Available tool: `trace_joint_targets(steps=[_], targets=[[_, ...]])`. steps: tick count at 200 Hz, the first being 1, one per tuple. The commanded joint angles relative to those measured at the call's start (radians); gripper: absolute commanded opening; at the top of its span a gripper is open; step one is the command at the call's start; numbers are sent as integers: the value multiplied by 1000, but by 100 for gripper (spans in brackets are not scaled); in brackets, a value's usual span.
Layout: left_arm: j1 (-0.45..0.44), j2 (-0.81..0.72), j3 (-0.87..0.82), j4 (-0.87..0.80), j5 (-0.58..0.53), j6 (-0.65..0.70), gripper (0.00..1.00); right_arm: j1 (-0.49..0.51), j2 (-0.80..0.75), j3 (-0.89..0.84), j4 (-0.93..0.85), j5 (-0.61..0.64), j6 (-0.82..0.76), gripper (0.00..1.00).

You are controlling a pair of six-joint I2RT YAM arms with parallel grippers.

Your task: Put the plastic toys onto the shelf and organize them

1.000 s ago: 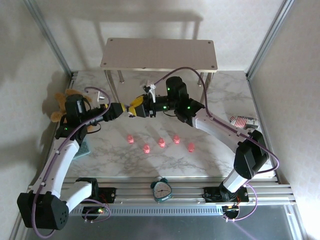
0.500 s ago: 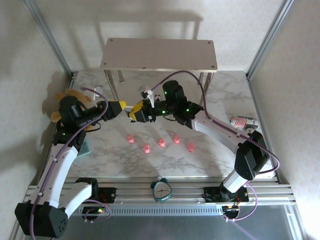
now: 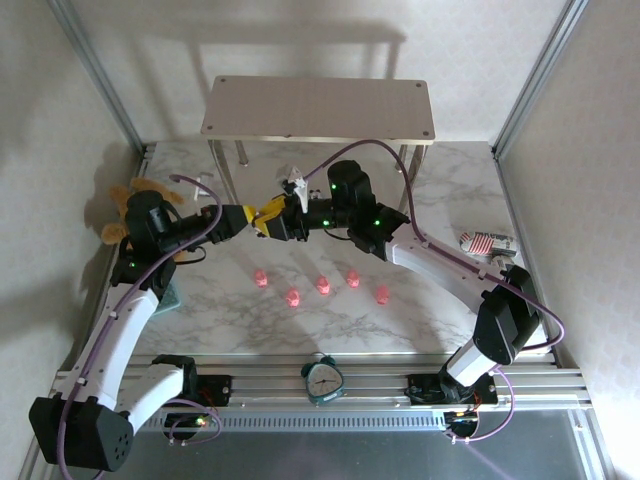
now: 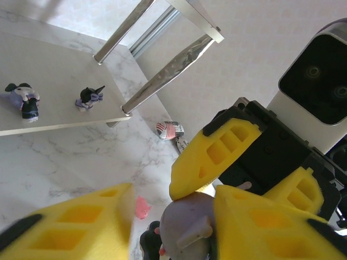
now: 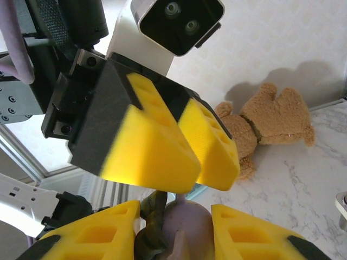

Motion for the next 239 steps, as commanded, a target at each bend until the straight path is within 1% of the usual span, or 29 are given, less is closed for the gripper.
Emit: trace_joint_targets(steps=[1,19,31,47,79,84,87,123,141,160,166,171,175,199,215,223,228,230,233,239], targets=[[-10,-3,-8,7,20,14,29,7,10,25,44,4,3,0],[-10,-1,-6,4,12,22,28,8,14,33,35,0,3,0],[-9,0,-7,6,15,24,26,7,16,37,29,2,2,0],[-10,5,-6,11,22,21,13,8,16,39,23,9,-3,0],[-12,0,-8,20,28,24,9,8,27,51,20,16,3,0],[-12,-2,-7,20,25,24,2,7,31,54,20,18,3,0],[-12,-4,-6,21,21,24,0,7,33,56,21,19,4,0],[-12,-15,-1,18,-3,27,0,9,58,75,41,21,24,0],[-12,-13,17,-20,-36,54,0,8,68,94,21,24,26,0],[-12,-12,25,-19,-56,57,0,8,73,108,2,31,22,0],[-12,-11,27,-18,-62,57,0,8,75,111,-5,35,22,5],[-12,-10,28,-14,-67,57,0,7,75,115,-13,41,20,13],[-12,-10,29,-10,-67,57,0,8,75,117,-17,44,18,17],[-11,2,32,3,-80,66,0,7,66,108,-25,59,11,33],[-12,9,32,16,-90,74,0,5,54,97,-21,70,9,47],[-12,14,33,25,-92,77,0,2,46,87,-15,76,11,58],[-12,18,36,29,-96,81,0,0,41,82,-11,77,11,74],[-12,18,36,30,-98,83,0,0,38,79,-10,77,11,78],[-11,21,39,29,-99,87,0,-2,35,75,-9,80,12,82],[-11,25,43,27,-106,95,0,-5,28,68,-1,86,15,85]])
